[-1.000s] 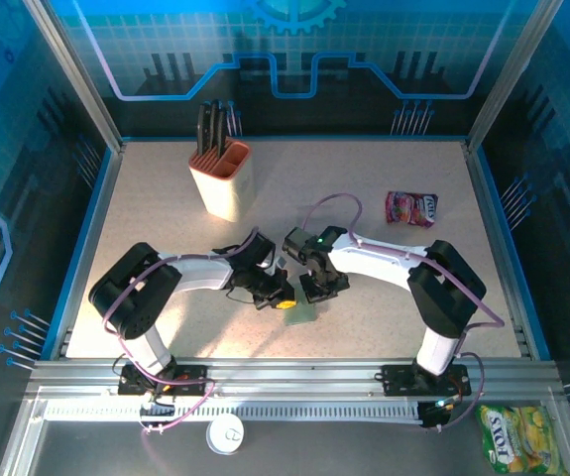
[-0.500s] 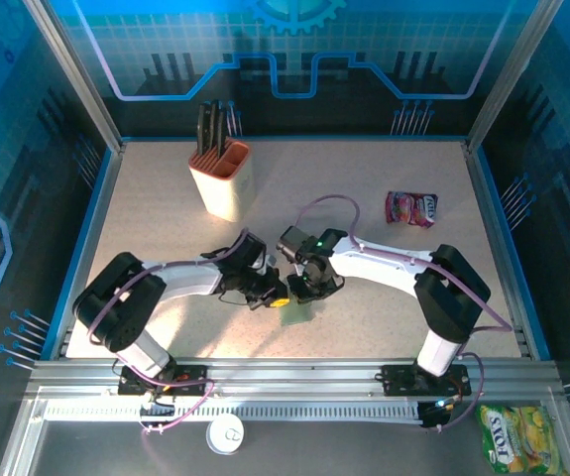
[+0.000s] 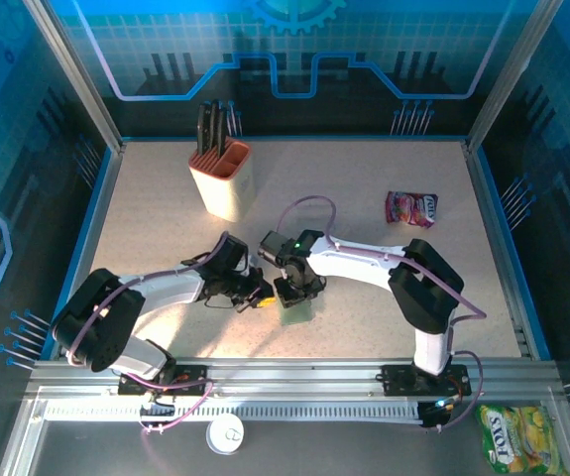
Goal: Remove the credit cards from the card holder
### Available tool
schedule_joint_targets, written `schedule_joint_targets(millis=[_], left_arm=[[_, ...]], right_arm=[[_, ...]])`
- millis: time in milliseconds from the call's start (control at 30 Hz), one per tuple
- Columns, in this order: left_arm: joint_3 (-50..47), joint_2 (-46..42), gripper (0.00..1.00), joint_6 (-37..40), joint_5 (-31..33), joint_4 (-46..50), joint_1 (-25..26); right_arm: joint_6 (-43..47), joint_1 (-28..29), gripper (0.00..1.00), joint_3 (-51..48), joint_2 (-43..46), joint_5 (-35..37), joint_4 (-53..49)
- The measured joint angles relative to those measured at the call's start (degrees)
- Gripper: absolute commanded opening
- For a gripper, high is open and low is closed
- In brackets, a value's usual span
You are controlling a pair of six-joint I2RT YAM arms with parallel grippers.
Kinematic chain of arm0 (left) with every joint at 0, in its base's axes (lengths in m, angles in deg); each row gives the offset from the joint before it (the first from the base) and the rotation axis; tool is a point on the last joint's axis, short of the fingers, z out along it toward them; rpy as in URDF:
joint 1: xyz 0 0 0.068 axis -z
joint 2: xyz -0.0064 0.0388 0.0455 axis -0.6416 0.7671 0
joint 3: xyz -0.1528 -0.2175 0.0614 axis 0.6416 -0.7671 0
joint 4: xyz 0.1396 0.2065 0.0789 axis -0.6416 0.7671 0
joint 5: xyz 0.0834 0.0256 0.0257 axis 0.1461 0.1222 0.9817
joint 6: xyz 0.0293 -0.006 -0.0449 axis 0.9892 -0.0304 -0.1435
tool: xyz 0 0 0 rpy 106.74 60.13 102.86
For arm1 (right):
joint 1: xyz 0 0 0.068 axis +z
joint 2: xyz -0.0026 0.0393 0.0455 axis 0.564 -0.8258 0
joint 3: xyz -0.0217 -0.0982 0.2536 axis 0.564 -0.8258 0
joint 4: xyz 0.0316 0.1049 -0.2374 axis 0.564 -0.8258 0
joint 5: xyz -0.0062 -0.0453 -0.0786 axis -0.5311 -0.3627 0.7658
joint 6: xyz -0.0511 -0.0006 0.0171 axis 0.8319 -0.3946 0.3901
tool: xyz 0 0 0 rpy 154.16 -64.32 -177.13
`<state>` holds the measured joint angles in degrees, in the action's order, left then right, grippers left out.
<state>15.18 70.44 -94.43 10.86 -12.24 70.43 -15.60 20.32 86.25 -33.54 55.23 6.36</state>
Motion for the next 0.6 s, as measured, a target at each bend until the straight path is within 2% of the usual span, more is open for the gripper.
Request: schedule_joint_targets(millis=[133, 300, 500, 600], left_arm=[[-0.48, 0.0, 0.04, -0.33, -0.13, -0.52, 0.0], [-0.57, 0.0, 0.04, -1.6, -0.37, -2.01, 0.02], [-0.57, 1.11, 0.03, -3.08, -0.87, -4.48, 1.4], [-0.52, 3.21, 0.03, -4.07, -1.11, -6.19, 3.15]], right_arm=[[0.02, 0.09, 0.31, 1.03, -1.92, 1.68, -1.38], [-0.07, 0.09, 0.21, 1.05, -2.45, 3.04, -2.32], [-0.44, 0.04, 0.0, 1.05, -2.27, 3.06, -2.43], [-0.59, 0.02, 0.0, 0.7, -1.86, 3.04, -2.16]])
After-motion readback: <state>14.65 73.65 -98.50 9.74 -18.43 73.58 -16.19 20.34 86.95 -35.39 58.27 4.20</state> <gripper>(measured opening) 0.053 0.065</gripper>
